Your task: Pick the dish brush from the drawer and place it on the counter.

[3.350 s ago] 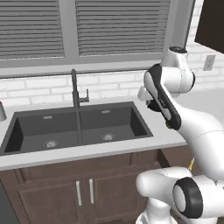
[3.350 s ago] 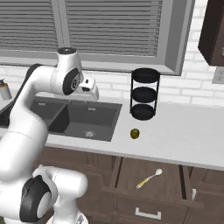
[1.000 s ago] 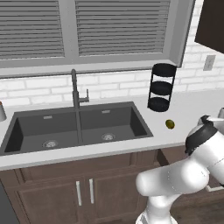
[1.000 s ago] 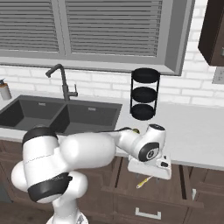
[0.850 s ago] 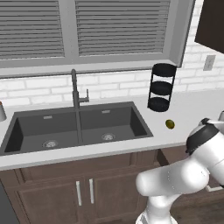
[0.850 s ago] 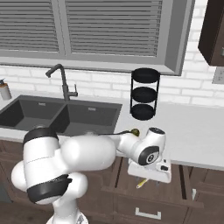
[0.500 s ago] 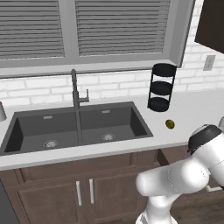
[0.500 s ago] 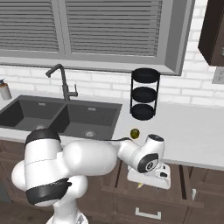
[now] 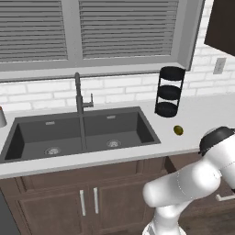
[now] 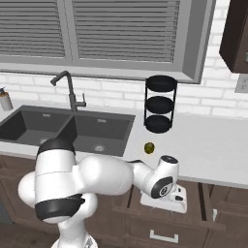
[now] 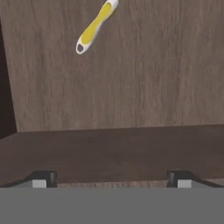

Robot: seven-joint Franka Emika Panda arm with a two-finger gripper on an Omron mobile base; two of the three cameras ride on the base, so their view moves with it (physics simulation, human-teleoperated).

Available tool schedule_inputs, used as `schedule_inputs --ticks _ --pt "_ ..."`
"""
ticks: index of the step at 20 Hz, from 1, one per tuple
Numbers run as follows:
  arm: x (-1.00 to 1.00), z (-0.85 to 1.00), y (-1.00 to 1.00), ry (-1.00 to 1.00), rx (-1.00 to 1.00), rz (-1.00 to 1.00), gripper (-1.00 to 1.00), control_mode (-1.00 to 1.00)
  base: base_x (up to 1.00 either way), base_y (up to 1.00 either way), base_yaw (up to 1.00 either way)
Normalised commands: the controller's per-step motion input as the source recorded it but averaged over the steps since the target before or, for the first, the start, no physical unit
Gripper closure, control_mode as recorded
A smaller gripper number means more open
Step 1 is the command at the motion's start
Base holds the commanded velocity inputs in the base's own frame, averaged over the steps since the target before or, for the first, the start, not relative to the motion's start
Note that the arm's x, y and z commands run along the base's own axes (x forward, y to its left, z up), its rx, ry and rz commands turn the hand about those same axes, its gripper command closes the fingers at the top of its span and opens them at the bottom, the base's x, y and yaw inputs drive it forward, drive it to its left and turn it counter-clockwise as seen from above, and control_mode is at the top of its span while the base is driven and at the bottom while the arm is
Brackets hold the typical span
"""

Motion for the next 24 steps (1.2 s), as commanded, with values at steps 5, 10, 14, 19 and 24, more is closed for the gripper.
schedule_inputs --ticks 5,10,14,19,24 --pt "-0.10 -0.29 -0.06 0.00 0.00 0.00 -1.00 -1.00 0.00 0.00 0.00" --pt "-0.61 -0.31 0.00 0.00 0.00 0.00 -1.00 -1.00 0.00 0.00 0.00" --pt "-0.98 -0.51 0.00 0.00 0.00 0.00 -1.00 -1.00 0.00 0.00 0.00" --pt "-1.00 -0.64 0.00 0.00 -0.03 0.00 -1.00 -1.00 0.00 0.00 0.00" --pt "-1.00 -0.73 0.00 0.04 -0.08 0.00 -1.00 -1.00 0.00 0.00 0.00"
